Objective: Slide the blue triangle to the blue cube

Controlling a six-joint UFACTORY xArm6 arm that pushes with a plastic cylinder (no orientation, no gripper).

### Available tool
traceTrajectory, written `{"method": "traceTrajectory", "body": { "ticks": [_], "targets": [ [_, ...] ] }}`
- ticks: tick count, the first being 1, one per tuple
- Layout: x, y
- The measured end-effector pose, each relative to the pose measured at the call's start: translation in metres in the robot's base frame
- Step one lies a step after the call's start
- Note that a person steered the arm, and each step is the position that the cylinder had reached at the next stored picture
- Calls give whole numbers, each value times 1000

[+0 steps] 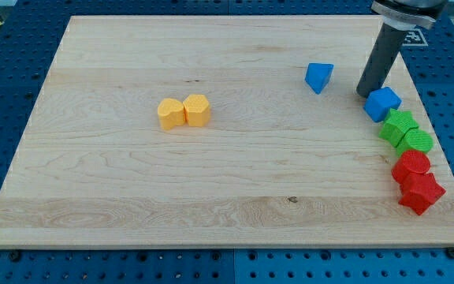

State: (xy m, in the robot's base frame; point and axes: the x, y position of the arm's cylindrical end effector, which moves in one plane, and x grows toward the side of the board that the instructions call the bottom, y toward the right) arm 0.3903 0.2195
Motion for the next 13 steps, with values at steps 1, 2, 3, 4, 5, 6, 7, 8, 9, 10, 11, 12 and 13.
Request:
{"method": "traceTrajectory", "body": {
  "ticks": [1, 2, 3, 4, 5, 6, 7, 8, 9, 10, 11, 12, 13],
  "targets": [
    [0, 15],
    [0, 28],
    [-4, 32],
    [-42, 6],
    [-71, -35],
    [-84, -74],
    [-74, -120],
    [-58, -142],
    [-54, -133],
    [-54, -119],
    [-47, -108],
    [-42, -103],
    [-33, -100]
  ]
}}
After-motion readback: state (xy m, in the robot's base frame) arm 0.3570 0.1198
